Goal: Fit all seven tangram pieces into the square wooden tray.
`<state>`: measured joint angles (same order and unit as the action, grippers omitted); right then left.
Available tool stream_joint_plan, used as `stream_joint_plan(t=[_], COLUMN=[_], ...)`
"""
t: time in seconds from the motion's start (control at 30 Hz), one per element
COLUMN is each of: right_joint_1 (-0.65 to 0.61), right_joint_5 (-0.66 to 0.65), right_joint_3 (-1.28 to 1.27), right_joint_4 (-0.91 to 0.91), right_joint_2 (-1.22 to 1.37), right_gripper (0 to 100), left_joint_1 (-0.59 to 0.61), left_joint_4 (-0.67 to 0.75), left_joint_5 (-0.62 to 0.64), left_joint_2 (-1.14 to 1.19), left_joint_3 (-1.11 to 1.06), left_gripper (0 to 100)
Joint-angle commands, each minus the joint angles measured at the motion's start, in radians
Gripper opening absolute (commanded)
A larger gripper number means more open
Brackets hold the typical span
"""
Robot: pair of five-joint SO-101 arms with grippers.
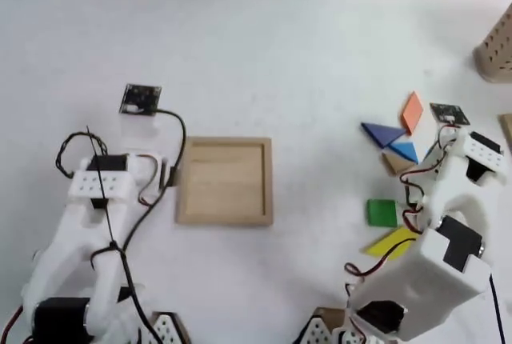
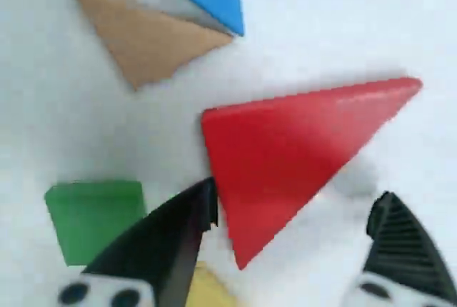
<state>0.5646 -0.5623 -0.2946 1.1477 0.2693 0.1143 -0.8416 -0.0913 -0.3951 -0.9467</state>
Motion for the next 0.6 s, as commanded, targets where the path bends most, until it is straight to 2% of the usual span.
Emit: stream_joint_plan(t=[0.0, 0.27, 0.57], right_joint_1=[0.073, 0.171, 0.214], right_joint_5=[0.008, 0.008, 0.018], right_joint_3=[0.078, 0.224, 0.48], right_joint_4=[-0.01, 0.01, 0.211], right_joint_2=[0.027, 0.113, 0.124], right_gripper=[33.0, 33.0, 33.0], left_joint_1=[0.005, 0.005, 0.005], left_joint_4=[0.012, 0.012, 0.012], left_joint_5=[-0.009, -0.009, -0.009], left_joint_2=[-0.038, -0.038, -0.038], left_joint_3=[0.006, 0.006, 0.006], left_gripper=[22, 22, 22])
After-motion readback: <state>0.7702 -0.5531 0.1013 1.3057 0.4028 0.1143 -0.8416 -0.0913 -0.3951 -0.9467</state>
